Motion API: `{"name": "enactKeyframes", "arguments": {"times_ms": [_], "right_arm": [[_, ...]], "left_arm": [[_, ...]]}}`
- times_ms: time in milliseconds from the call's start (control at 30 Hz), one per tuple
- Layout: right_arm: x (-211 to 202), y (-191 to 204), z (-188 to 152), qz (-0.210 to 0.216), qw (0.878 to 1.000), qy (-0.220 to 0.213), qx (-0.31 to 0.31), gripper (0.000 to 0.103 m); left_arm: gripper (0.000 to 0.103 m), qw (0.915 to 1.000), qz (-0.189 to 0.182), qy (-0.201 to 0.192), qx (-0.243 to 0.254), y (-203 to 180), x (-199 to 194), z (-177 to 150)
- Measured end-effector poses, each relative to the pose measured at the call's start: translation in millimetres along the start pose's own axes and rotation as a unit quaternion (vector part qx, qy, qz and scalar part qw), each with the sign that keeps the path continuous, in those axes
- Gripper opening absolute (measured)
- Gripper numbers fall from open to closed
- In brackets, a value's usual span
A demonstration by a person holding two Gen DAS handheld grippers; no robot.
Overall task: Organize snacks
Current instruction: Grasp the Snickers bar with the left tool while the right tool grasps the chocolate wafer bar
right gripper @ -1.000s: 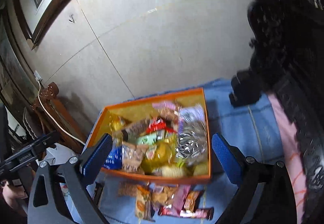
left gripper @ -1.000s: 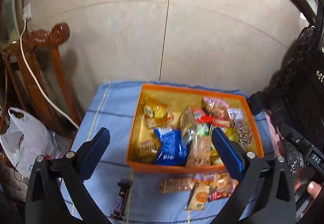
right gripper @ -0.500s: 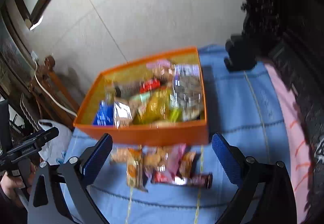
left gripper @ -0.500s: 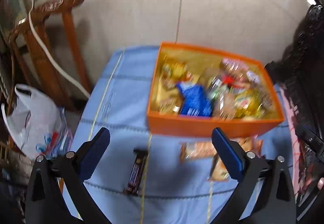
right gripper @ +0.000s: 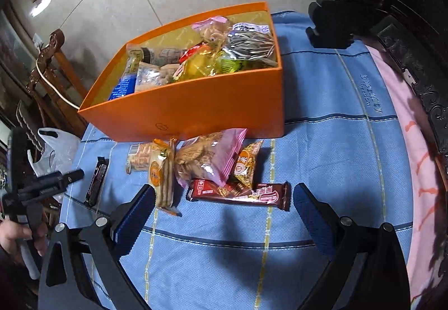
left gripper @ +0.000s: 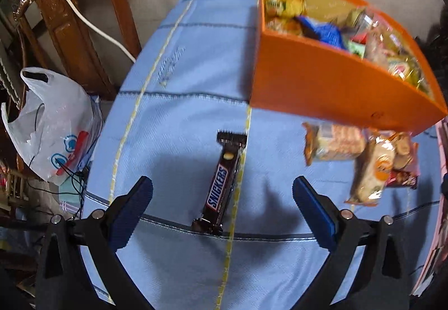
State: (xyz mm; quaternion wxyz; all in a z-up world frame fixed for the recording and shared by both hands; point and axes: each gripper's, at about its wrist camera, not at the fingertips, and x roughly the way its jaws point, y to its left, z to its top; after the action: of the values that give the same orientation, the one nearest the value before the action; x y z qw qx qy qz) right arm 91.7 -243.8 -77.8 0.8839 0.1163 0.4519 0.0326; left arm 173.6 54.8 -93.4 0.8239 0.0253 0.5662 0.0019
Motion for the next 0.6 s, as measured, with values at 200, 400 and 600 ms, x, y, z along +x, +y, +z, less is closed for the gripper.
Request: {"name": "enactKeyframes", "arguments": {"times_ms": [200,400,600], "right_arm": [[4.3,-5.9,-1.6,-0.016,1.000,0.000,-0.003,0.099],[27.3,-11.0,-5.5,-0.063,0.997,0.019,-0.048,0.099],[51.4,-9.3,-13.2,-0.069,0.993,0.048,-0.079,0.099]], "left_arm": [[0.069,0.9987,-0.018,0.047,0.011,-5.2,31.0,-6.3],[0.068,0.9977,-0.012,0.066,0.007,-0.9,50.6,-10.2],[0.034,0.9975,-0.033,0.062,0.008,3.5,54.8,-12.8]]}}
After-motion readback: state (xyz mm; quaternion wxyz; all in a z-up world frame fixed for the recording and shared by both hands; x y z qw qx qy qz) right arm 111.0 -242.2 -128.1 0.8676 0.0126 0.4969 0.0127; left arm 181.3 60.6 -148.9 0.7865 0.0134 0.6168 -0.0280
